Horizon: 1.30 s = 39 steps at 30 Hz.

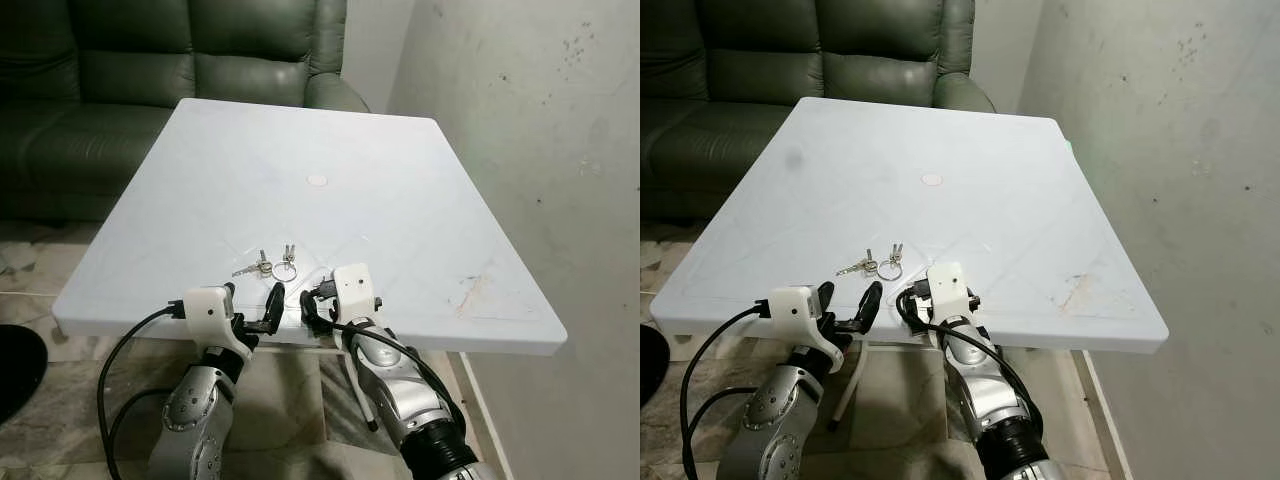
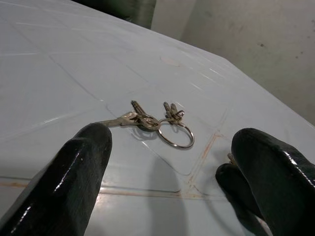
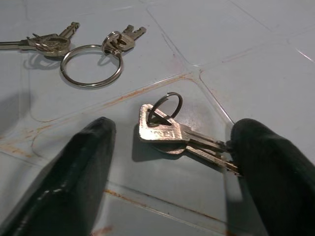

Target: Hang keys on a hook

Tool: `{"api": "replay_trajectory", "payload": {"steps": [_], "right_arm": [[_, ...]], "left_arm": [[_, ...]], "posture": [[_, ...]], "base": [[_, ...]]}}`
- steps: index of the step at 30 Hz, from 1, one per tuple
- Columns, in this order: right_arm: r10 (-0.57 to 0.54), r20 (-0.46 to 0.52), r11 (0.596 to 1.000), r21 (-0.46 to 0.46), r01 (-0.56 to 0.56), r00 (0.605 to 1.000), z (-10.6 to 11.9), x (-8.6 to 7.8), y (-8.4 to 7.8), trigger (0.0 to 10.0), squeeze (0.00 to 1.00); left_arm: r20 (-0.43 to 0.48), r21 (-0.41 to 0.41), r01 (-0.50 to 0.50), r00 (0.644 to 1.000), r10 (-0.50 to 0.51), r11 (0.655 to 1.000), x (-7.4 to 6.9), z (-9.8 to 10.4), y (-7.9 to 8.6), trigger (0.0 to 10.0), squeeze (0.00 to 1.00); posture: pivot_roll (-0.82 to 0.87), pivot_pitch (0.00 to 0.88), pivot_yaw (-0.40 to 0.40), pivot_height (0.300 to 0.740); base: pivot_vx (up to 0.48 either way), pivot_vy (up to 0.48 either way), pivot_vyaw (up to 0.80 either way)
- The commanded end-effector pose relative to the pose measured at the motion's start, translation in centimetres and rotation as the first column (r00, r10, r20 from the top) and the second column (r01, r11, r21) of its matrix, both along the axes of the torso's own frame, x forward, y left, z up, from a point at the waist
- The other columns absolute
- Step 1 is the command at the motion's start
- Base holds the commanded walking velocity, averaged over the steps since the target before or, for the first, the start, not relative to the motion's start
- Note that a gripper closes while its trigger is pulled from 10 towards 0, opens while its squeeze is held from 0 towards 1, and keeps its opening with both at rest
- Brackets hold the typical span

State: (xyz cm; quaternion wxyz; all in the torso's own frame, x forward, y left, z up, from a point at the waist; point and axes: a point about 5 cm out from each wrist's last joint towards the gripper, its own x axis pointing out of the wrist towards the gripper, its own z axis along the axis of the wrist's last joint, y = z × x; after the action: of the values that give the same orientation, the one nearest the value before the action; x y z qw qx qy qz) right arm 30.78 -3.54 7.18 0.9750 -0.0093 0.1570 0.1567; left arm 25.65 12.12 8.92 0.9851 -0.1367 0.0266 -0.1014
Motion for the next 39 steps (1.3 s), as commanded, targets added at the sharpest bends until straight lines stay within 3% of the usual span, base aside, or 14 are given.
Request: {"api": "replay_trajectory", "payload": {"steps": [1, 3, 4, 6, 7, 9, 16, 17, 18, 19, 22, 23, 28, 39], "right_arm": [[-0.020, -0.021, 0.998, 0.060, 0.021, 1.000, 0.8, 0.3, 2.0, 3.2, 0.00], [-0.016, -0.016, 0.997, 0.070, 0.017, 1.000, 0.9, 0.3, 2.1, 3.4, 0.00], [-0.022, -0.009, 0.996, 0.081, 0.023, 1.000, 1.1, 0.3, 2.2, 0.9, 0.00], [-0.022, -0.011, 0.996, 0.083, 0.023, 1.000, 1.1, 0.3, 2.2, 1.0, 0.00], [-0.016, -0.009, 0.997, 0.080, 0.017, 1.000, 1.1, 0.3, 2.3, 9.6, 0.00], [0.001, -0.006, 0.997, 0.077, -0.001, 1.000, 1.1, 0.3, 2.3, 10.0, 0.00], [-0.022, 0.036, 0.998, 0.057, 0.020, 0.999, 1.1, 0.8, 1.4, 10.0, 0.00], [-0.048, 0.008, 0.992, 0.116, 0.047, 0.999, 1.1, 0.9, 1.0, 10.0, 0.51], [-0.048, 0.008, 0.992, 0.116, 0.047, 0.999, 1.1, 0.9, 1.0, 10.0, 0.51], [-0.061, 0.014, 0.990, 0.129, 0.059, 0.998, 1.2, 1.1, 0.7, 10.0, 1.00], [-0.028, 0.070, 0.993, 0.116, 0.020, 0.997, 1.7, 1.3, 0.5, 10.0, 1.00], [-0.032, 0.077, 0.991, 0.132, 0.022, 0.997, 1.8, 1.3, 0.4, 10.0, 0.00], [-0.002, 0.135, 0.988, 0.151, -0.019, 0.991, 2.3, 1.3, 0.5, 10.0, 0.00], [0.002, 0.064, 0.990, 0.143, -0.012, 0.998, 1.4, 0.9, 1.3, 10.0, 0.00]], "left_arm": [[0.010, -0.009, 0.008, 1.000, -0.008, 1.000, -0.1, 0.4, -0.5, 10.0, 0.00], [0.010, -0.010, 0.008, 1.000, -0.008, 1.000, -0.1, 0.4, -0.5, 10.0, 0.00], [0.009, -0.009, 0.009, 1.000, -0.009, 1.000, -0.1, 0.4, -0.5, 10.0, 0.00], [0.009, -0.009, 0.009, 1.000, -0.009, 1.000, -0.1, 0.4, -0.5, 10.0, 0.00], [0.009, -0.009, 0.009, 1.000, -0.009, 1.000, -0.1, 0.4, -0.5, 10.0, 0.00], [0.009, -0.009, 0.009, 1.000, -0.009, 1.000, -0.2, 0.4, -0.6, 10.0, 0.00], [0.009, -0.007, 0.010, 1.000, -0.010, 1.000, -0.1, 0.4, -0.6, 10.0, 0.00], [0.010, -0.008, 0.011, 1.000, -0.010, 1.000, -0.1, 0.4, -0.6, 10.0, 0.00], [0.010, -0.008, 0.011, 1.000, -0.010, 1.000, -0.1, 0.4, -0.6, 10.0, 0.00], [0.010, -0.008, 0.011, 1.000, -0.011, 1.000, -0.1, 0.4, -0.6, 10.0, 0.00], [0.011, -0.008, 0.012, 1.000, -0.012, 1.000, -0.1, 0.4, -0.6, 10.0, 0.00], [0.011, -0.008, 0.012, 1.000, -0.012, 1.000, -0.1, 0.4, -0.6, 10.0, 0.00], [0.012, -0.009, 0.014, 1.000, -0.014, 1.000, -0.1, 0.4, -0.6, 10.0, 0.00], [0.013, -0.005, 0.013, 1.000, -0.013, 1.000, 0.0, 0.5, -0.6, 10.0, 0.00]], "posture": [[0.07, 0.018, -0.111, 0.740], [0.07, 0.018, -0.111, 0.740], [0.07, 0.018, -0.111, 0.740], [0.07, 0.018, -0.110, 0.740], [0.07, 0.018, -0.110, 0.740], [0.07, 0.017, -0.110, 0.740], [0.07, 0.015, -0.110, 0.740], [0.07, 0.013, -0.110, 0.740], [0.07, 0.013, -0.110, 0.740], [0.07, 0.012, -0.109, 0.740], [0.07, 0.012, -0.109, 0.740], [0.07, 0.008, -0.109, 0.740], [0.07, 0.007, -0.109, 0.740], [0.08, 0.004, -0.109, 0.740]], "base": [[0.000, 0.000, 0.00], [0.000, 0.000, 0.00], [0.000, 0.000, 0.00], [0.000, 0.000, 0.00], [0.000, 0.000, 0.00], [0.000, 0.000, 0.00], [0.000, 0.000, 0.00], [0.000, 0.000, 0.00], [0.000, 0.000, 0.00], [0.000, 0.000, 0.00], [0.000, 0.000, 0.00], [0.000, 0.000, 0.00], [0.000, 0.000, 0.00], [0.000, 0.000, 0.00]]}}
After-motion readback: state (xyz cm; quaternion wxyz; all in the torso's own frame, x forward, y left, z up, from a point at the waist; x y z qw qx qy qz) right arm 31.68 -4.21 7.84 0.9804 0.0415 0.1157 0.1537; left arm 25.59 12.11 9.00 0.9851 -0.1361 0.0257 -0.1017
